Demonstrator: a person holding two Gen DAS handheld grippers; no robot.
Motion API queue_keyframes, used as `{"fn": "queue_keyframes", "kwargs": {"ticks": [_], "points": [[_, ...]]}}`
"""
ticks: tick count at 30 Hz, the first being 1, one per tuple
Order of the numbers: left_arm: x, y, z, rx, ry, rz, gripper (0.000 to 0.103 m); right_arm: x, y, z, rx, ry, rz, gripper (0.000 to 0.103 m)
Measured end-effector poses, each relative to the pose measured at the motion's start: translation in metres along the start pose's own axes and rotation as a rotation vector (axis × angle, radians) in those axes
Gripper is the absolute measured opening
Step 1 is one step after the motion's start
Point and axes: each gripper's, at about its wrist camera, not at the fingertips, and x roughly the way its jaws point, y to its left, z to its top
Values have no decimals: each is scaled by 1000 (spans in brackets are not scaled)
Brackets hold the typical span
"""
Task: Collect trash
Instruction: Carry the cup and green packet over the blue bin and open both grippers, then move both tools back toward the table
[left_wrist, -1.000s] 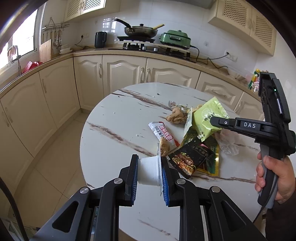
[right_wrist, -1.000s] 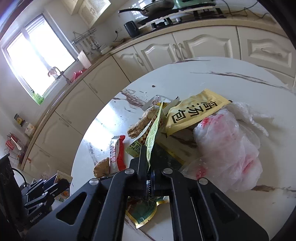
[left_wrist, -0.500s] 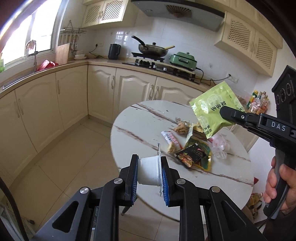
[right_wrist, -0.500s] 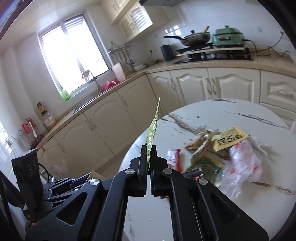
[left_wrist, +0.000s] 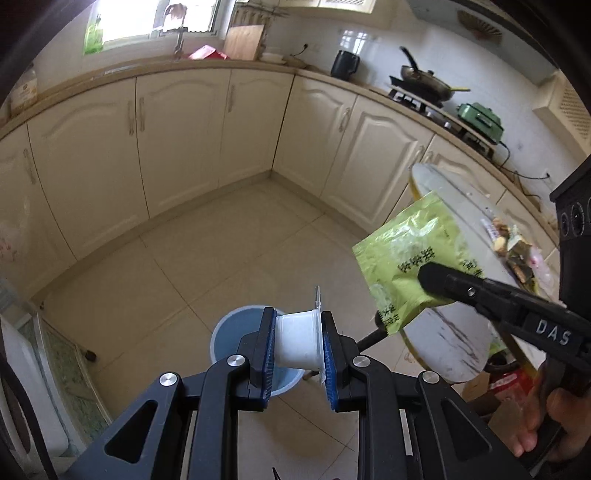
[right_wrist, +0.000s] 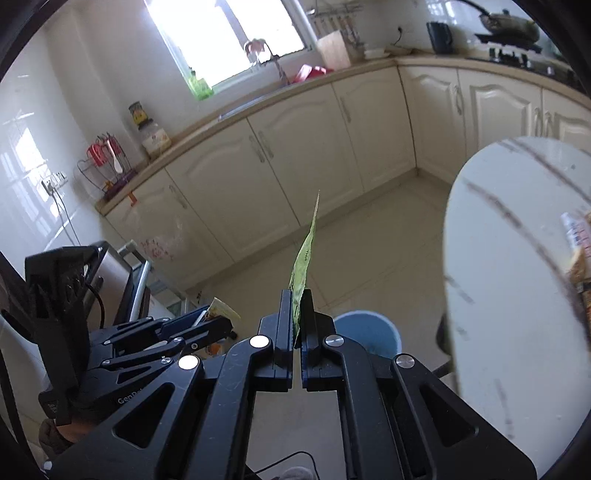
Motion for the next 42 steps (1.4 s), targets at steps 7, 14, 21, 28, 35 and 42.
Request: {"fn": "queue_keyframes", "kwargs": {"ticks": [7, 14, 21, 28, 35, 42], "points": [[95, 48, -8, -49, 182, -9, 18, 128, -35, -32, 47, 215, -43, 4], [182, 72, 1, -87, 285, -36, 18, 231, -76, -47, 69, 356, -79, 4], [231, 92, 25, -108, 316, -27, 32, 261, -103, -42, 76, 340, -111, 13], [229, 85, 16, -138, 298, 18, 49, 252, -115, -37, 102, 317, -155, 34], [148, 60, 24, -132, 156, 145, 53, 189, -69, -22, 22, 214, -199, 52], [23, 7, 35, -77, -107, 200, 65, 77, -3, -8, -58, 11, -188, 64]]}}
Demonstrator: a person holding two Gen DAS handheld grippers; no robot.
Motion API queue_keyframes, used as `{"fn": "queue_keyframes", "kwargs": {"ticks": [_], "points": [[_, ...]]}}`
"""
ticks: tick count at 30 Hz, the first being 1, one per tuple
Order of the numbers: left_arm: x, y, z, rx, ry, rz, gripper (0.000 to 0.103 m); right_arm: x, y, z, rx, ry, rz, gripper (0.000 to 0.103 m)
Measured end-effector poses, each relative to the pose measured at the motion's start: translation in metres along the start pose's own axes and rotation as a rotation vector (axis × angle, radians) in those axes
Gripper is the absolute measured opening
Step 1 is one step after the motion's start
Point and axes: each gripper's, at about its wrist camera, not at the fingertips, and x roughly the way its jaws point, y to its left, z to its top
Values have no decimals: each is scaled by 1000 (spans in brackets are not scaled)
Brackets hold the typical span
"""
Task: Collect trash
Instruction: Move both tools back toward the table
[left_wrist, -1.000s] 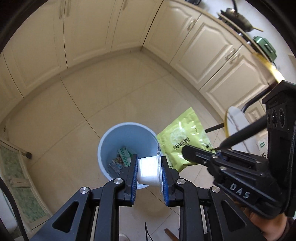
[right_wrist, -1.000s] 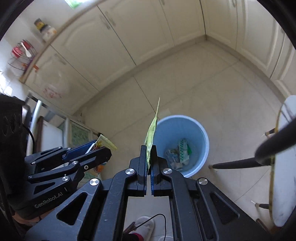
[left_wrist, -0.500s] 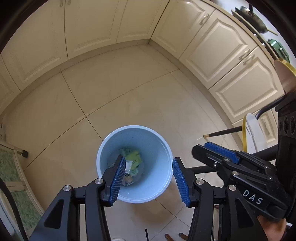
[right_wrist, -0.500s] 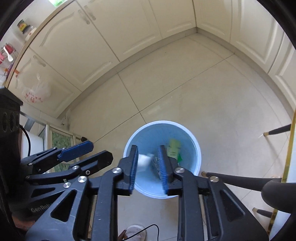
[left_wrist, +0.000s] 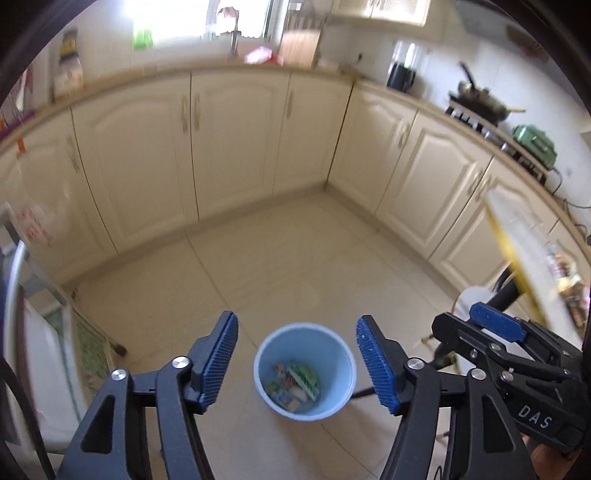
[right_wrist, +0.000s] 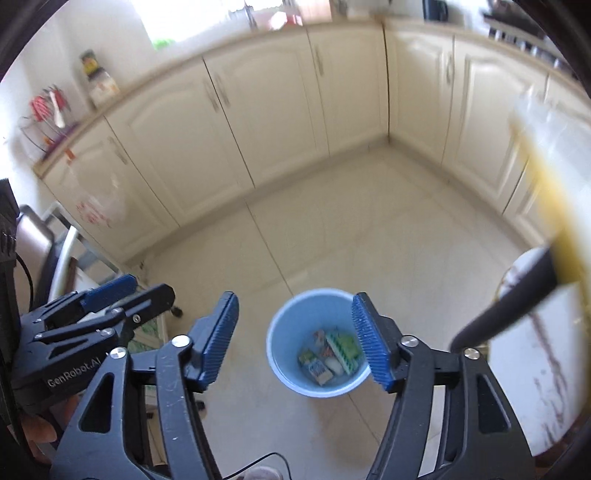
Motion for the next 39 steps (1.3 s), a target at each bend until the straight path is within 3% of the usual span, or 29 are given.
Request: {"fn": "queue_keyframes", "kwargs": {"ticks": [5, 8, 10, 13, 16, 17, 19, 21, 28, 30, 39], "points": [[-92, -46, 2, 41, -170, -24, 75, -113, 15, 4, -34, -187, -44, 82], [-144, -71, -4, 71, -267, -39, 91, -185, 19, 0, -49, -308, -91, 98], [-170, -91, -12, 91, -322, -48, 94, -226, 19, -5, -50, -372, -131, 103], [-208, -122, -28, 116, -399, -71, 102, -289, 27, -20, -45, -460, -165, 103], [-245, -140, -45, 134, -461, -103, 102, -341, 30, -31, -43, -521, -202, 103], [-254, -154, -68, 143, -475, -109, 102, -359, 32, -37, -40, -541, -210, 103], [-269, -171, -84, 160, -506, -114, 102, -392, 29, -43, -37, -578, -224, 103], [-294, -168, -115, 170, -545, -123, 102, -422, 30, -52, -44, -606, -264, 103], [-350, -171, -184, 185, -657, -139, 102, -496, 39, -81, -50, -697, -344, 103], [-367, -171, -219, 195, -678, -150, 102, -510, 39, -87, -44, -720, -357, 103], [-375, -183, -267, 229, -731, -159, 102, -542, 41, -99, -25, -768, -388, 103]]}}
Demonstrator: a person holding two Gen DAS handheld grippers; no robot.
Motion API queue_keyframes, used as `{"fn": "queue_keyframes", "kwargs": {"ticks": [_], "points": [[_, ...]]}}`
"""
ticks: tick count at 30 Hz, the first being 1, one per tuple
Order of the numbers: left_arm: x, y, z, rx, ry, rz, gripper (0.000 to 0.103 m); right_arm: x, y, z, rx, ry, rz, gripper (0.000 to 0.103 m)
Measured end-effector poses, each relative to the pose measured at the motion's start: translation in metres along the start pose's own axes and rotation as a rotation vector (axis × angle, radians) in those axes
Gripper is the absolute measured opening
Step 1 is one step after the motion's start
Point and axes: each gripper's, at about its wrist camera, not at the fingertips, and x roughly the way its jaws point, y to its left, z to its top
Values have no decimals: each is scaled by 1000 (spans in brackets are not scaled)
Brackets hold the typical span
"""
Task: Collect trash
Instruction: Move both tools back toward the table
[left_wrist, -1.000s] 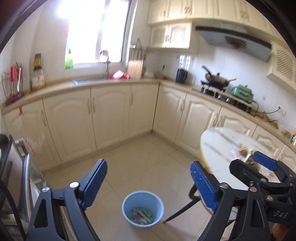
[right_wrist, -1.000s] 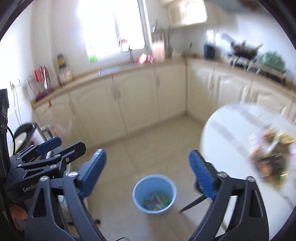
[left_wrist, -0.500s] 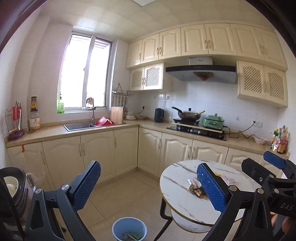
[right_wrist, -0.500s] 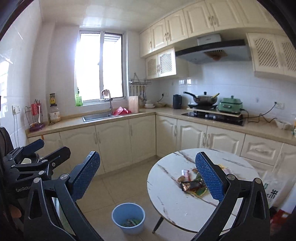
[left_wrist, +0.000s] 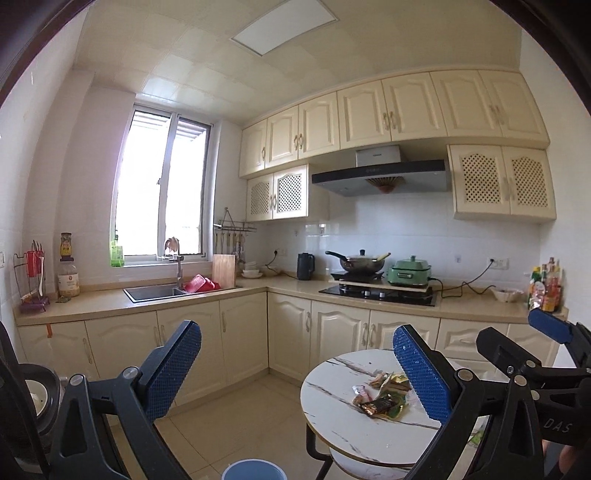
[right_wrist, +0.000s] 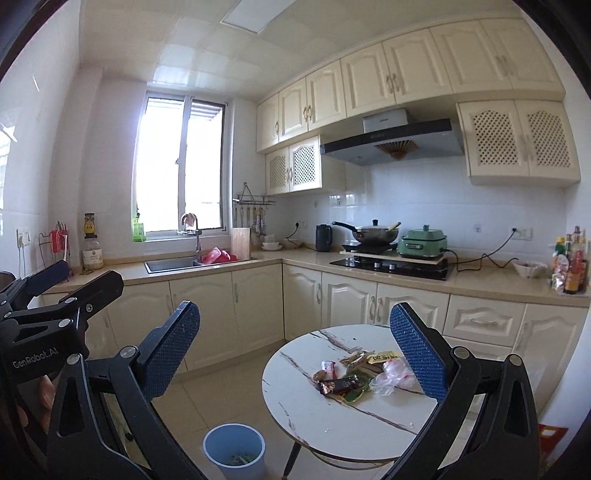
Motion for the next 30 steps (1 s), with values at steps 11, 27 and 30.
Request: {"fn": "queue_keyframes", "kwargs": {"ticks": [11, 27, 30], "points": [[2, 0, 0, 17, 9, -19, 102, -3, -8, -3, 6, -2, -21, 103], [28, 4, 22, 26, 28, -23, 102, 0, -9, -7, 12, 12, -41, 103], [34, 5, 24, 27, 33, -25, 102, 3, -12, -9, 17, 18, -44, 103]]}}
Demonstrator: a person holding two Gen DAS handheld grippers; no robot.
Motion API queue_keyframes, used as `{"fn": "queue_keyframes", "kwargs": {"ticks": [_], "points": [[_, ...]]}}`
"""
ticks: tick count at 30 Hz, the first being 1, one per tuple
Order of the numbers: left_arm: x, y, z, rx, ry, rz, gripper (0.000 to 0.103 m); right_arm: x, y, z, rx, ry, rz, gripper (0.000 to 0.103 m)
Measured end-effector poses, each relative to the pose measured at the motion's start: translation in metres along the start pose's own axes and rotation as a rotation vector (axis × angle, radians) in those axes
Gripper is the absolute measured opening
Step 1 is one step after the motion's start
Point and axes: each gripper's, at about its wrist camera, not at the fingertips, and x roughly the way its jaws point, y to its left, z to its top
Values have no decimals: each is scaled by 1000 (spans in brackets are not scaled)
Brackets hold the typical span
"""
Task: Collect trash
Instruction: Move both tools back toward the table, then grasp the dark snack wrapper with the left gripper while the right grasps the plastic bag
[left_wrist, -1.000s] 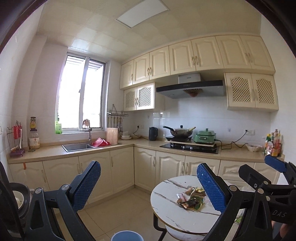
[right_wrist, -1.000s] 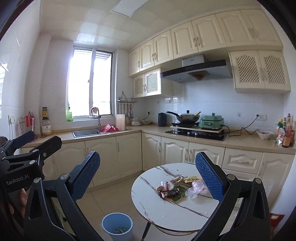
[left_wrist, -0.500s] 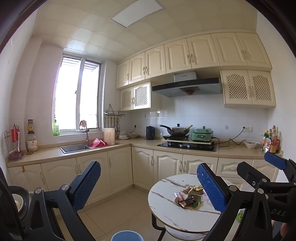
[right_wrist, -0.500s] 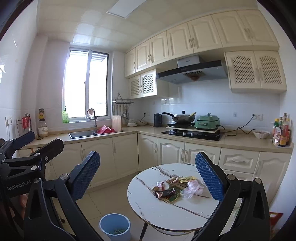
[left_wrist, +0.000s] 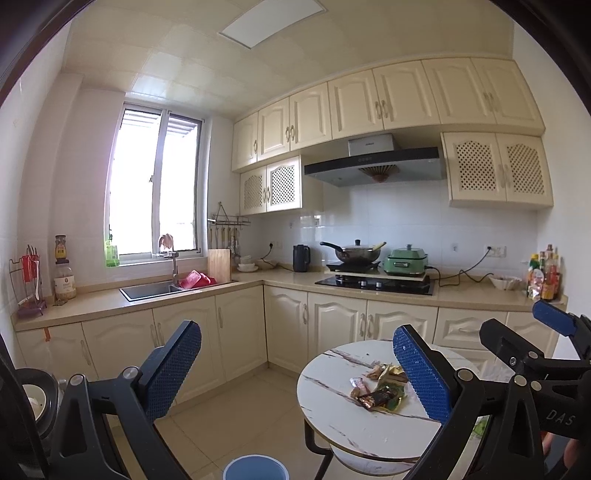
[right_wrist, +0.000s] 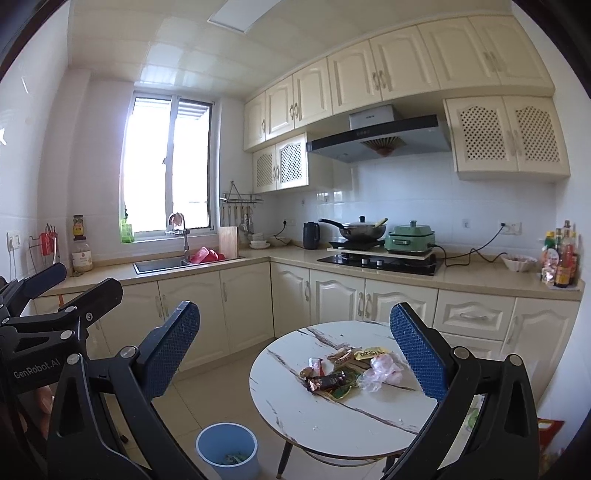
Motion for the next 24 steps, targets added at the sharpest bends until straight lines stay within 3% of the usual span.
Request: {"fn": "queue_keyframes", "kwargs": {"ticks": [4, 10, 17, 24], "points": [[17, 0, 0, 5, 22, -2, 102, 10, -8, -6, 10, 16, -15, 103], [71, -5, -6, -3, 129, -19, 102, 40, -39, -30, 54, 95, -84, 103], [165, -26, -15, -7, 289, -97, 102, 96, -94, -72, 92, 249, -173, 103], [274, -65, -31, 53, 438, -230, 102, 149, -143, -117, 146, 388, -220, 103]]}}
